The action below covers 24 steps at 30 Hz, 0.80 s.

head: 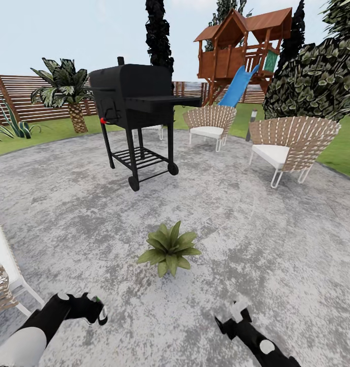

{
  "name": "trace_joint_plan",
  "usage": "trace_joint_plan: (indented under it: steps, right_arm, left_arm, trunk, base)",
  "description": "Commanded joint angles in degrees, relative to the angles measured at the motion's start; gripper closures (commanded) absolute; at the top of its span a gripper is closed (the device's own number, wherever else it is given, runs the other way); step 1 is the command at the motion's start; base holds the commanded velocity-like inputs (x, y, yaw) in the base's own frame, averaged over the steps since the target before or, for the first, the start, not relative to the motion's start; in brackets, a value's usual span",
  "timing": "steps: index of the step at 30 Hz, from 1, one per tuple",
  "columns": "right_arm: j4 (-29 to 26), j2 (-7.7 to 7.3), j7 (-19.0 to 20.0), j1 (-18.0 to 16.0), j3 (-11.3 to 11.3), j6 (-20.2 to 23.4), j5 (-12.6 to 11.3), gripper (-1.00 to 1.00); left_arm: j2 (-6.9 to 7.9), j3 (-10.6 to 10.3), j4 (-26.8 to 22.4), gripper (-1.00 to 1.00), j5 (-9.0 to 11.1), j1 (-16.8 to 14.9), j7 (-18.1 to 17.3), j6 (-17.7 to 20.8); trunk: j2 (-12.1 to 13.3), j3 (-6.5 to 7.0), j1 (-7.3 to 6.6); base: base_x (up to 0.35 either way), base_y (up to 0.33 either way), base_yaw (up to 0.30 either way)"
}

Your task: Pick up the pesticide atomizer in the garden and spray insectifuge to fully cover both potted plants in the garden.

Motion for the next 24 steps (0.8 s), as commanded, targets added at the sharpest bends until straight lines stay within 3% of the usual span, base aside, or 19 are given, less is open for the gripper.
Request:
trace_joint_plan:
  steps: [1, 3, 6, 7, 9, 12, 14, 24]
  right_arm:
    - [1.08, 0.01, -2.28, 0.01, -0.87, -0.24, 0.25, -1.0]
    - [3.7, 0.02, -9.72, 0.12, -1.31, -0.3, 0.22, -1.0]
    - [6.89, 0.25, -21.53, 0.25, -1.52, -0.46, -0.09, -1.0]
    - [8.04, 0.31, -25.56, 0.33, -1.56, -0.87, -0.98, -1.0]
    - [8.87, 0.25, -29.01, 0.59, -1.59, -2.52, -3.72, -1.0]
    - [9.34, -0.13, -31.08, 1.03, -1.58, -6.01, -12.68, -1.0]
    - [9.45, -0.3, -31.21, 1.16, -1.51, -6.57, -15.86, -1.0]
    - [12.25, -0.41, -31.3, 1.85, -1.43, -6.9, -17.65, -1.0]
  left_arm:
    - [-0.23, 0.53, -0.14, 1.0, 0.97, -0.06, -0.31, 1.12]
    - [-0.42, 0.55, -0.26, 1.0, 3.34, -0.13, -0.17, 3.39]
    - [-1.04, 0.4, -0.42, 1.0, 4.86, -0.77, -0.1, 9.13]
    - [-1.22, 0.36, -0.45, 1.0, 5.05, -1.37, -0.12, 11.11]
    - [-1.34, 0.34, -0.42, 1.0, 5.18, -2.27, -0.27, 12.64]
    - [-1.45, 0.2, -0.46, 1.0, 5.21, -3.36, -0.54, 16.35]
    - [-1.37, -0.04, -0.52, 1.0, 5.08, -3.69, -0.58, 19.22]
    - [-1.34, -0.31, -0.56, 1.0, 4.66, -3.94, -0.34, 21.16]
  trunk:
    - [-0.02, -0.05, -0.01]
    - [-0.02, -0.05, -0.01]
    - [-0.02, -0.05, -0.01]
    - [-0.02, -0.05, -0.01]
    - [-0.02, -0.05, -0.01]
    - [-0.02, -0.05, -0.01]
    - [-0.02, -0.05, -0.01]
    - [-0.02, -0.05, -0.01]
  base:
    - [0.0, 0.0, 0.0]
    - [0.0, 0.0, 0.0]
    - [0.0, 0.0, 0.0]
    - [0.0, 0.0, 0.0]
    - [0.0, 0.0, 0.0]
    - [0.0, 0.0, 0.0]
    - [0.0, 0.0, 0.0]
    - [0.0, 0.0, 0.0]
